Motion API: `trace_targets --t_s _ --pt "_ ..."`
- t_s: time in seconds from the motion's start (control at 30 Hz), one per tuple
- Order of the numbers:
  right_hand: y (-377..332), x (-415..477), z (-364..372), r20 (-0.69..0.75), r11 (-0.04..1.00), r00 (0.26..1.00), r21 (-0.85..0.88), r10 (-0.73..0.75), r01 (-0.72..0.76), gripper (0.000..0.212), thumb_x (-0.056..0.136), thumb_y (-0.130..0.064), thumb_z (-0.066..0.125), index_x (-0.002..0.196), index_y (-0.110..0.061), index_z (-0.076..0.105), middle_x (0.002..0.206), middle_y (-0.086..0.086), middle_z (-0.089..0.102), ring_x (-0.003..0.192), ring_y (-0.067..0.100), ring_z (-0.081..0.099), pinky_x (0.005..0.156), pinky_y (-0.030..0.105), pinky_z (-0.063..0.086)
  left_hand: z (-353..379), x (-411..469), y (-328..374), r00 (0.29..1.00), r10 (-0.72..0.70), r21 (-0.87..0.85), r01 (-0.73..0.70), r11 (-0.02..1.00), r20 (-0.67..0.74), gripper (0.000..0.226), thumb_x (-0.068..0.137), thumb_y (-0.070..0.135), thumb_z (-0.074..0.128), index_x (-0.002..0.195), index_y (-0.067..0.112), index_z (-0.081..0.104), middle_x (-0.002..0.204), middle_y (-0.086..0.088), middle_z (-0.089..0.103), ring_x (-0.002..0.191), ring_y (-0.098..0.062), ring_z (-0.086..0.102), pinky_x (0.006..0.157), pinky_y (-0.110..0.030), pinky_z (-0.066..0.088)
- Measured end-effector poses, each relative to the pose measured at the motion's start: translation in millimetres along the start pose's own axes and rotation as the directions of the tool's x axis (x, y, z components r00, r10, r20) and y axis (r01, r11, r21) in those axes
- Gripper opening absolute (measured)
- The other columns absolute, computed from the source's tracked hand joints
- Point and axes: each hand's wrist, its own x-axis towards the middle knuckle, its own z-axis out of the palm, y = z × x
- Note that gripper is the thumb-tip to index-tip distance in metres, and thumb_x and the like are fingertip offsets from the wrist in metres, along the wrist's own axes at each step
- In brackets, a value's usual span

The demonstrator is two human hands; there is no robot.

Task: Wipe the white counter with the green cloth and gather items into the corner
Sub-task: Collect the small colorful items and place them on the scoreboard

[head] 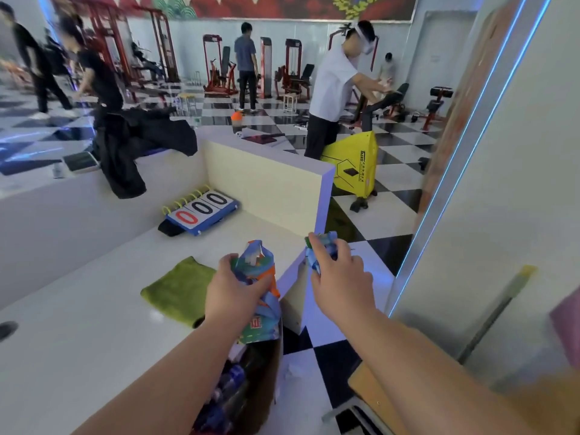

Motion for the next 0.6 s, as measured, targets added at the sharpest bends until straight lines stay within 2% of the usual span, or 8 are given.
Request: trace_targets --t_s 0.3,0.4,0.6 --pt "-14.0 106.8 64.9 0.089 0.994 0.99 0.043 -0.106 0.102 0.065 0.098 -0.042 0.044 0.148 -0.049 0.003 0.149 0.005 0.019 0.11 0.032 0.045 0.08 0.044 0.046 23.9 88.8 -4.8 0.988 -0.084 0.017 0.087 0.996 -0.131 0.074 0.068 0.049 0.085 0.129 0.035 0.046 0.097 0.025 0.06 0.082 0.006 0.057 0.059 -0.016 0.039" --pt "-31.9 150.4 86.7 0.092 0.986 0.981 0.031 -0.168 0.166 0.065 0.097 -0.043 0.042 0.148 -0.048 0.002 0.148 0.004 0.02 0.108 0.029 0.045 0.078 0.041 0.047 21.7 130.6 -14.2 0.977 -0.134 0.003 0.136 0.991 -0.166 0.07 0.069 0.05 0.083 0.127 0.038 0.044 0.101 0.02 0.063 0.085 0.001 0.059 0.06 -0.02 0.041" --pt "-57.3 236.6 114.4 0.092 0.978 0.974 0.003 -0.209 0.21 0.064 0.097 -0.044 0.041 0.149 -0.047 0.003 0.147 0.001 0.021 0.105 0.026 0.045 0.081 0.042 0.049 10.4 215.7 -21.7 0.953 -0.21 -0.087 0.195 0.977 -0.219 0.042 0.073 0.04 0.083 0.094 0.043 0.047 0.088 0.021 0.063 0.074 0.002 0.06 0.055 -0.022 0.04"
